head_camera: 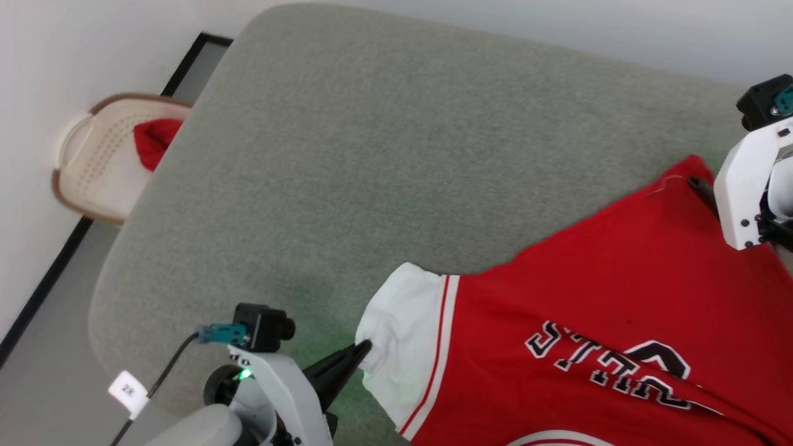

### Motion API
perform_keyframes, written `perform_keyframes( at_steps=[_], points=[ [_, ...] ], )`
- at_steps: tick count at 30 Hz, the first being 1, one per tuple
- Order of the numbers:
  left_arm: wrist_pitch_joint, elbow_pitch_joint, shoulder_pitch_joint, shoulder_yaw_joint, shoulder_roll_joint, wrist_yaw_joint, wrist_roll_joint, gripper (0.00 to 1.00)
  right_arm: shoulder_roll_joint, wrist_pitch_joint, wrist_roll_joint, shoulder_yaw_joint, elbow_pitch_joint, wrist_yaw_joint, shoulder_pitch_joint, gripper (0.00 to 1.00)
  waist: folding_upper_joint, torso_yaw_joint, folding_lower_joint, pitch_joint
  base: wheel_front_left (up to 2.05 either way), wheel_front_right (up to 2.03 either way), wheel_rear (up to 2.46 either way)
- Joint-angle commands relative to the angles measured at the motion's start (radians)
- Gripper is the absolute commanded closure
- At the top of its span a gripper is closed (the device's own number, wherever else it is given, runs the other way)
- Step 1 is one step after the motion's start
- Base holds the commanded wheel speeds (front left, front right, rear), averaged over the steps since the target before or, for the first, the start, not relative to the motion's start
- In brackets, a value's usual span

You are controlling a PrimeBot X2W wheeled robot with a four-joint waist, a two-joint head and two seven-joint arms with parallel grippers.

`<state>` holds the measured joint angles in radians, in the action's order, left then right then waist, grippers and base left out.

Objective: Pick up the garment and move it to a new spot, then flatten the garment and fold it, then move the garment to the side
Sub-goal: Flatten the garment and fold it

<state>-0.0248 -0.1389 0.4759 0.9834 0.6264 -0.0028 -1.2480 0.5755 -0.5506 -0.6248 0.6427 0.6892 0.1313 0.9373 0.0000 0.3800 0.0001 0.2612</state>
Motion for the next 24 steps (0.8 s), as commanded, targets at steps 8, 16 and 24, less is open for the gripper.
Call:
perform_keyframes(
  at_steps=[8,16,24],
  points=[
    [0.007,-0.046,0.038,0.013,-0.046,-0.042,0.009,1.00,-0.009,-0.064,-0.095,0.110,0.151,-0.001,0.070,0.00,0.0000,0.062,-0.0001,0.053,0.00,0.00,0.00],
    [0.005,-0.086,0.054,0.016,-0.067,-0.063,0.009,1.00,-0.006,-0.227,-0.158,0.204,0.256,-0.001,0.091,1.00,0.0000,0.072,-0.0001,0.066,0.00,0.00,0.00],
    [0.023,-0.112,0.067,0.013,-0.053,-0.076,-0.005,1.00,-0.045,-0.227,-0.191,0.204,0.316,-0.001,0.161,1.00,0.0000,0.040,-0.0001,0.033,0.00,0.00,0.00]
  ],
)
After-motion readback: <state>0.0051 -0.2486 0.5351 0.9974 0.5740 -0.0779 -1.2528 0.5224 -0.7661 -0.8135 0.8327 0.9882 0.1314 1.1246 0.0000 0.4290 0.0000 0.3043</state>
